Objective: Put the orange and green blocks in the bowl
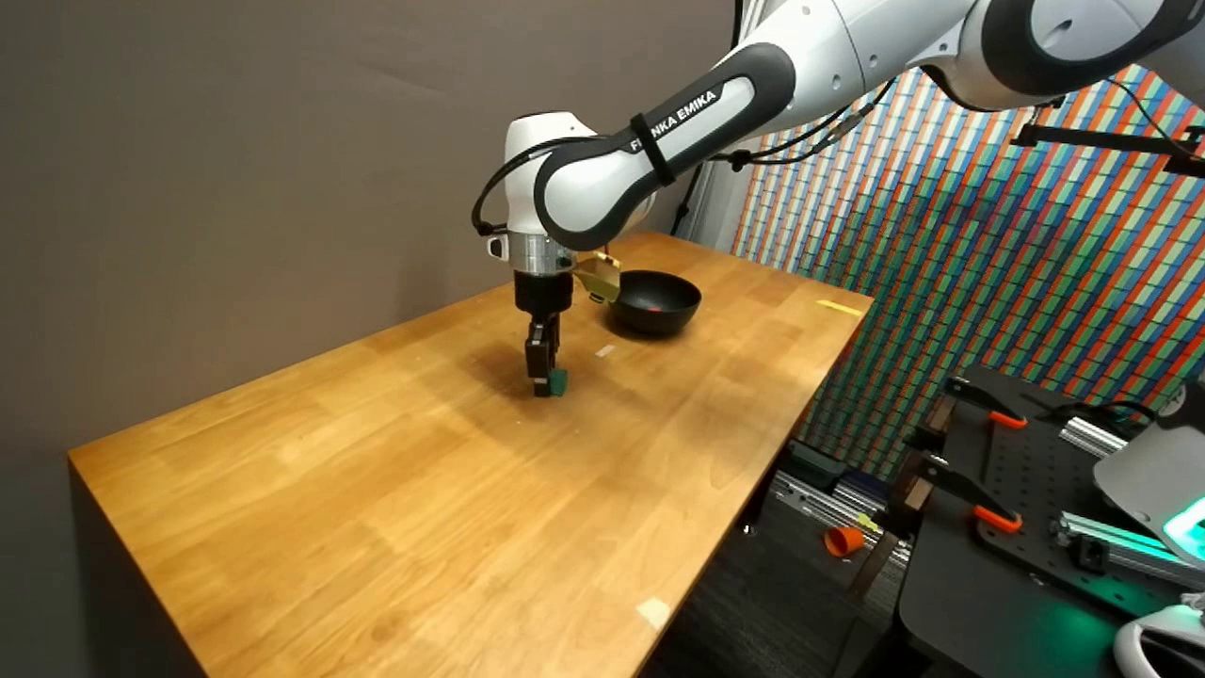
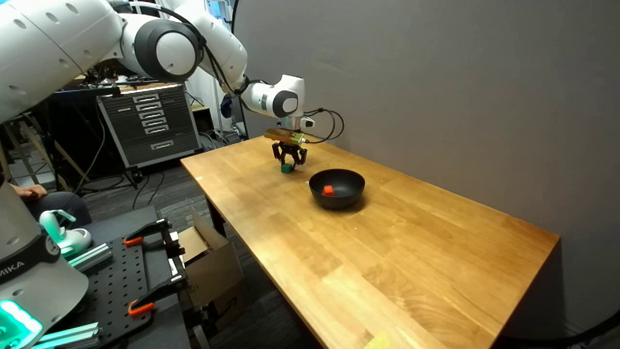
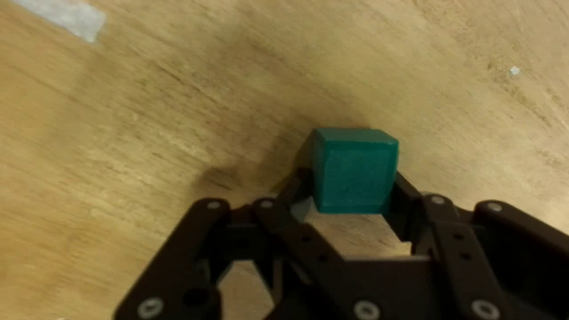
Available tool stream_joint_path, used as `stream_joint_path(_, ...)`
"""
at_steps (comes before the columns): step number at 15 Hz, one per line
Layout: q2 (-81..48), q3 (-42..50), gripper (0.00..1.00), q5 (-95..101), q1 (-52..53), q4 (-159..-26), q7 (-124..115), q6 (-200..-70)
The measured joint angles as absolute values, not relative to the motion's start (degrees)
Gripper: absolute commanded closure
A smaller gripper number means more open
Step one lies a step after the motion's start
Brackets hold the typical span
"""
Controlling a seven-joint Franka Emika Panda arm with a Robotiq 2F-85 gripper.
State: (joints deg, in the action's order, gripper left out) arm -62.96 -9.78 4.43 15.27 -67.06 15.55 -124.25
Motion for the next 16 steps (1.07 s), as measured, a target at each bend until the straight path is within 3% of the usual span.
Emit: stream_joint_path(16,-55.4,6.5,0.82,16.4,18.2,-67.4,-6.3,-127.5)
